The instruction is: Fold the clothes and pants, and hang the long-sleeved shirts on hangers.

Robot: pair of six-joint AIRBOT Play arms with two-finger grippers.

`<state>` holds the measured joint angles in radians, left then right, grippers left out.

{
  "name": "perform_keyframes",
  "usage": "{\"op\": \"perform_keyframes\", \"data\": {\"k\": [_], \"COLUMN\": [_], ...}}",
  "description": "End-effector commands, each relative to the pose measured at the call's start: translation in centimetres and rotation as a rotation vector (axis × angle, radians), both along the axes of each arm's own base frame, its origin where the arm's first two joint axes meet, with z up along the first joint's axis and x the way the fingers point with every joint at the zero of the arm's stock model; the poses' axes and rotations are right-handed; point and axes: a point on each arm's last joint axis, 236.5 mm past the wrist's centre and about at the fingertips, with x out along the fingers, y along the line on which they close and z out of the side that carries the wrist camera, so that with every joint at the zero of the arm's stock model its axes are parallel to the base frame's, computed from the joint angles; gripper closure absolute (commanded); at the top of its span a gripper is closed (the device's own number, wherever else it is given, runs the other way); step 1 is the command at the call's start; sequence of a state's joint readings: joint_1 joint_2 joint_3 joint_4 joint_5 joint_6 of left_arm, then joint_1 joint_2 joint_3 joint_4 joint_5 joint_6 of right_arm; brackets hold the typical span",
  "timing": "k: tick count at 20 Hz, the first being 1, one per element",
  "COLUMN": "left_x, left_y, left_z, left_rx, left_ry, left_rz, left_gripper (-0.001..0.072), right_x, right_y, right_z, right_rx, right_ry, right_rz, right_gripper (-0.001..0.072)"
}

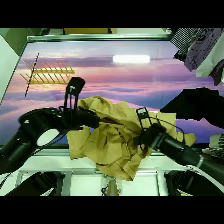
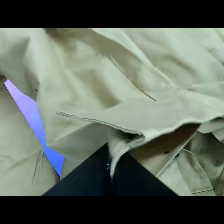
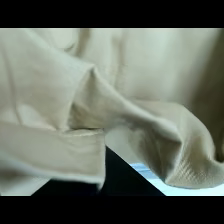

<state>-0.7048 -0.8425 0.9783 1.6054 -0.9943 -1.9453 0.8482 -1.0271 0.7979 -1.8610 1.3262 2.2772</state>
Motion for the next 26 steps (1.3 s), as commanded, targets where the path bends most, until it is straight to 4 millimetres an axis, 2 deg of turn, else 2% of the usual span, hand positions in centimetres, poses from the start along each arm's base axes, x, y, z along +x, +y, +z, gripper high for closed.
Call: {"op": "perform_keyframes", "data": {"k": [1, 4, 5, 6, 8, 10, 13, 14, 15, 16, 17, 22, 26], "left_x": [-0.7, -2.3, -3.0, -3.9, -5.7, -6.7, -6.2, -5.9, -5.6, -5.1, -4.7, -3.3, -6.6], "left_y": [0.6, 0.4, -0.1, -0.7, -1.5, -1.6, -2.5, -2.8, -3.2, -3.5, -4.0, -5.9, -9.3], "left_z": [3.5, 6.6, 7.0, 6.8, 4.8, 1.6, -2.4, -3.5, -4.1, -4.3, -4.2, -3.0, -4.4], "left_rx": [-0.036, -0.071, -0.094, -0.108, -0.096, -0.072, -0.04, -0.015, 0.017, 0.036, 0.06, 0.177, 0.095], "left_ry": [-0.041, -0.062, -0.059, -0.044, 0.006, 0.076, 0.102, 0.103, 0.108, 0.111, 0.106, 0.059, 0.184], "left_rz": [0.002, -0.029, -0.037, -0.048, -0.071, -0.053, -0.059, -0.078, -0.097, -0.11, -0.144, -0.319, -0.45], "left_gripper": [0.0693, 0.0693, 0.0693, 0.0693, 0.0693, 0.0693, 0.0693, 0.0673, 0.0326, 0.0064, 0.0088, 0.0089, 0.0088], "right_x": [1.9, 3.4, 3.4, 3.2, 2.5, 2.3, 3.3, 3.7, 3.9, 4.1, 4.3, 4.4, 4.4], "right_y": [0.0, -1.9, -2.5, -3.0, -3.5, -3.6, -2.8, -2.5, -2.3, -2.1, -1.9, -1.8, -1.8], "right_z": [8.9, 20.4, 22.6, 23.6, 22.8, 20.3, 15.8, 14.6, 13.8, 13.3, 13.0, 13.3, 13.5], "right_rx": [0.076, 0.257, 0.305, 0.333, 0.323, 0.285, 0.242, 0.232, 0.224, 0.217, 0.215, 0.227, 0.232], "right_ry": [-0.119, -0.333, -0.379, -0.402, -0.38, -0.332, -0.286, -0.277, -0.264, -0.25, -0.246, -0.261, -0.267], "right_rz": [0.108, 0.004, -0.023, -0.042, -0.048, -0.046, -0.021, -0.014, -0.022, -0.03, -0.029, -0.026, -0.029], "right_gripper": [0.0697, 0.0697, 0.0697, 0.0697, 0.0697, 0.0697, 0.0697, 0.0697, 0.0697, 0.0697, 0.0697, 0.0697, 0.0697]}}
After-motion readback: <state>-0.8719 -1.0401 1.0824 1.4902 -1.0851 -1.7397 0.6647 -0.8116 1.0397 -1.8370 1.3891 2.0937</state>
